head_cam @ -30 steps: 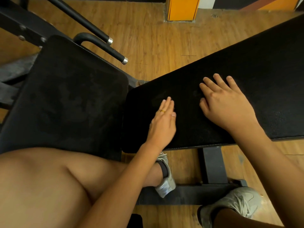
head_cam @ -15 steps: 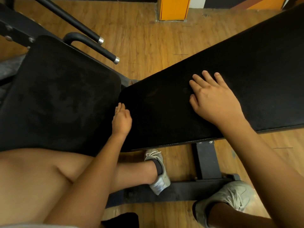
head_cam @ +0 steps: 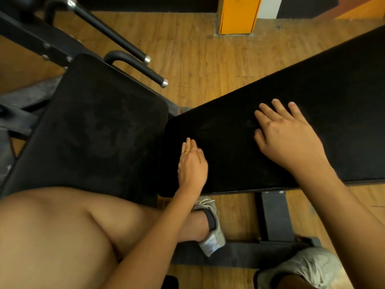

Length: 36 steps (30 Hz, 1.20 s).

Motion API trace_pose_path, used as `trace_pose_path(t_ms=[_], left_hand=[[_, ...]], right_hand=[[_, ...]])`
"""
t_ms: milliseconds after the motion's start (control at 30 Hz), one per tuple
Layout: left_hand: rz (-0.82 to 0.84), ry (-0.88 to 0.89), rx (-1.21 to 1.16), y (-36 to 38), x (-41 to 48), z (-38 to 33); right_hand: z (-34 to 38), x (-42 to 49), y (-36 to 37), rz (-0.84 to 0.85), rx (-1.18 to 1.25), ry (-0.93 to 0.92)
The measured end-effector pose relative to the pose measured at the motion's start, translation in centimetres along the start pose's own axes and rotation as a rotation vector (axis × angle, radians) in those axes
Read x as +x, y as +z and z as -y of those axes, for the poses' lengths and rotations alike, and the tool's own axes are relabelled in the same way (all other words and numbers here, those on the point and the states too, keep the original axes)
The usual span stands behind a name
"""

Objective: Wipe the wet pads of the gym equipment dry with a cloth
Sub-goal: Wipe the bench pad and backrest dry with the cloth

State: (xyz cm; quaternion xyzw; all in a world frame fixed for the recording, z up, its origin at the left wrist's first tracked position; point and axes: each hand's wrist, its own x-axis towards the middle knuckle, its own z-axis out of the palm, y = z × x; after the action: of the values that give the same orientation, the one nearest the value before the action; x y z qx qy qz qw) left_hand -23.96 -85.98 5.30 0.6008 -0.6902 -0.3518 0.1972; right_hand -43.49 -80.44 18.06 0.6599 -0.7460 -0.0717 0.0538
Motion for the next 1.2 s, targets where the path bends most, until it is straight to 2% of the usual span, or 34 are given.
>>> trace_pose_path(t_ms=[167,267,401,501,601,701,835,935,1035,1202], left_hand=[[0.089,-0.008,-0.011,-0.8,7.0,-2.3],[0.145,0.003,0.006,-1.2,8.2,-2.5],[0.213,0.161,0.005,-1.1,3.1,-2.1],[0.178,0.311,-0.022,-0.6,-2.3,-3.1],[0.193,0.376,0.007,-0.3,-3.0,-3.4],[0.176,0.277,0.070,-0.2,0.9,-3.0],[0.213,0.097,0.025,-1.0,7.2,-3.1],[0.180,0.165,0.000,-0.7,6.8,-3.4],[0.182,0.287,-0.060,-0.3,2.7,-3.0],[0.136,0.272,-0.095,-0.3,-3.4,-0.8]], right_hand=[[0.1,-0.1,-0.4,0.010,-0.001,0.006],[0.1,0.0,-0.5,0.011,-0.002,0.003],[0.1,0.1,-0.4,0.015,-0.008,0.012],[0.0,0.1,-0.3,0.016,-0.021,0.009],[0.2,0.1,-0.5,0.021,-0.019,0.004],[0.2,0.0,-0.6,0.032,-0.013,0.005],[0.3,-0.1,-0.5,0.007,-0.019,0.000],[0.2,-0.1,-0.4,0.011,-0.017,0.005],[0.3,0.0,-0.4,0.016,-0.019,0.006],[0.3,-0.1,-0.6,0.013,-0.015,0.006]])
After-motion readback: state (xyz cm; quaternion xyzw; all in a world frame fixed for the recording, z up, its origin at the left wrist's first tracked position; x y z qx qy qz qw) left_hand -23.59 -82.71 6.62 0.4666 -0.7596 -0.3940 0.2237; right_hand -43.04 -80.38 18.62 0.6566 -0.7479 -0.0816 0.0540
